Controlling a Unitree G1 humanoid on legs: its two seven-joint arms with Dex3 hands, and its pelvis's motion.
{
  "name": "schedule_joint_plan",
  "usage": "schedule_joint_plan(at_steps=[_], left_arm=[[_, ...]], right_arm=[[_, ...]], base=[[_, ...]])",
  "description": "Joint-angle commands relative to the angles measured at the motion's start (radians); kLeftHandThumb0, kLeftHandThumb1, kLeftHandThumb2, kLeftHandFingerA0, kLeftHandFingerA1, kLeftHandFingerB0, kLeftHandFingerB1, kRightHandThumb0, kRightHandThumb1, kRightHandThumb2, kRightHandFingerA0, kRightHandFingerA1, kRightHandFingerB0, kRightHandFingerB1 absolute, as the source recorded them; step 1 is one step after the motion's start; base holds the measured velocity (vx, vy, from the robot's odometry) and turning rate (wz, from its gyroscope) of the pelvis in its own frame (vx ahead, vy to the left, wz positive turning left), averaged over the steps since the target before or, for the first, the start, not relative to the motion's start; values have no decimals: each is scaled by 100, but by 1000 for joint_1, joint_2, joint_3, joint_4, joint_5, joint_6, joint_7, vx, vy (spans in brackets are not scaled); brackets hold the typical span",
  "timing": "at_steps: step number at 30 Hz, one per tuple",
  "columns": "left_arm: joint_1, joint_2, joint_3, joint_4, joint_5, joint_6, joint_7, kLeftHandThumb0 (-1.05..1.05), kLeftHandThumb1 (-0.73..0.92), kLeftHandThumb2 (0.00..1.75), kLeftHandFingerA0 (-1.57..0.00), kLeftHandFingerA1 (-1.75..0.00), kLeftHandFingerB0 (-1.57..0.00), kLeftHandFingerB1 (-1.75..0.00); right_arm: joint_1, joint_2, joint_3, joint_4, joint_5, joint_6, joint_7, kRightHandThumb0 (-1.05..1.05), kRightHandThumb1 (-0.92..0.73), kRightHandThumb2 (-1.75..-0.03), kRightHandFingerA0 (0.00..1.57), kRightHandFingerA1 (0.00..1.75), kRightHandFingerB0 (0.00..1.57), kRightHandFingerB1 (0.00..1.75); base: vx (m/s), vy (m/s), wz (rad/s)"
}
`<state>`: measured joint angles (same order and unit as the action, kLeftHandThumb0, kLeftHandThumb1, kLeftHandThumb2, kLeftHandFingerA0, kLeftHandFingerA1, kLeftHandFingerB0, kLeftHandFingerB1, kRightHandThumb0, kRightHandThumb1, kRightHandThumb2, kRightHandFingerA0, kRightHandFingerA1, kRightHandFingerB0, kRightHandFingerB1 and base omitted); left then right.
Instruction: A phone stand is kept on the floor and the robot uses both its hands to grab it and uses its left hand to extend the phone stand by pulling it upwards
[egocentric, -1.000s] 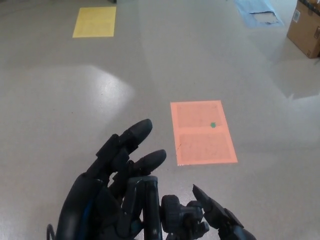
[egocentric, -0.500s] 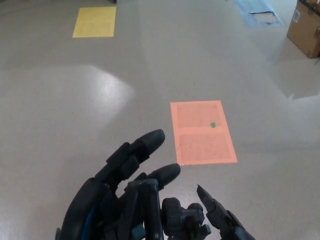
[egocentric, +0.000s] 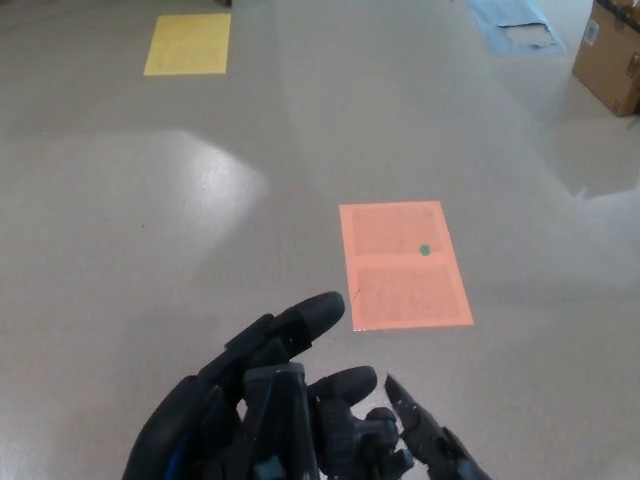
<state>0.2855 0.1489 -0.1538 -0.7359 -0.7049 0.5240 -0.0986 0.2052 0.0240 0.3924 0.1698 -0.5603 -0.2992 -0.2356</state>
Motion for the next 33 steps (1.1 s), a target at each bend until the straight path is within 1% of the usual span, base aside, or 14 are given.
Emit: schedule_joint_plan(at_steps=[1,2,3,8,10,11,12,13,24,25,27,31,32,33], left_arm=[[4,20,13,-9,-76,94,20,-83,63,98,-20,-51,-12,-41],[3,18,7,-8,-75,97,23,-83,62,98,-21,-51,-12,-41],[4,16,8,-8,-76,98,25,-83,62,98,-22,-52,-12,-41],[-9,21,29,-10,-88,100,26,-82,63,98,-21,-51,-12,-41],[-13,21,31,-13,-93,104,30,-82,63,98,-20,-51,-12,-41],[-13,19,32,-14,-95,106,32,-82,63,98,-21,-51,-12,-41],[-15,21,32,-14,-93,107,30,-82,63,97,-20,-51,-14,-41],[-15,21,33,-18,-96,112,34,-82,63,97,-19,-50,-14,-41],[-16,18,32,-20,-97,124,45,-82,63,98,-21,-50,-13,-41],[-13,15,30,-18,-95,119,44,-82,63,98,-21,-51,-13,-41],[1,12,18,-26,-85,112,47,-82,63,99,-24,-51,-15,-42],[9,11,13,-30,-81,108,50,-82,63,99,-24,-51,-15,-42],[7,26,7,-42,-55,102,46,-85,83,65,-32,-40,-26,-29],[5,49,-2,-58,-17,94,40,-85,83,65,-32,-40,-26,-29]], right_arm=[[60,-54,60,-111,-56,83,69,-97,-64,-104,0,20,0,13],[85,-72,58,-149,-47,89,85,-105,-66,-103,0,12,0,4],[131,-100,47,-219,-7,100,128,-103,-62,-100,0,10,0,1],[238,-184,36,-396,-30,171,209,-105,-62,-102,0,10,0,1],[272,-201,41,-435,-37,184,218,-101,-59,-101,0,15,0,5],[284,-209,45,-441,-38,181,217,-89,-51,-91,0,22,0,0],[299,-218,53,-446,-41,180,218,-105,-61,-101,0,13,0,1],[313,-221,68,-446,-52,182,216,-105,-61,-103,0,14,0,0],[264,-196,143,-366,-42,153,199,-105,-61,-103,2,20,0,3],[228,-162,164,-331,-56,178,199,-105,-62,-101,6,16,0,0],[188,-134,176,-278,-44,168,193,-105,-59,-96,7,17,0,0],[167,-121,181,-248,-38,159,185,-105,-59,-96,7,17,0,0],[140,-110,185,-219,-38,154,181,-97,-57,-99,3,26,0,13],[101,-94,191,-177,-39,148,175,-97,-57,-99,3,26,0,13]], base=[[0,0,0],[0,0,0],[0,0,0],[0,0,0],[0,0,0],[0,0,0],[0,0,0],[0,0,0],[0,0,0],[0,0,0],[0,0,0],[0,0,0],[0,0,0],[0,0,0]])
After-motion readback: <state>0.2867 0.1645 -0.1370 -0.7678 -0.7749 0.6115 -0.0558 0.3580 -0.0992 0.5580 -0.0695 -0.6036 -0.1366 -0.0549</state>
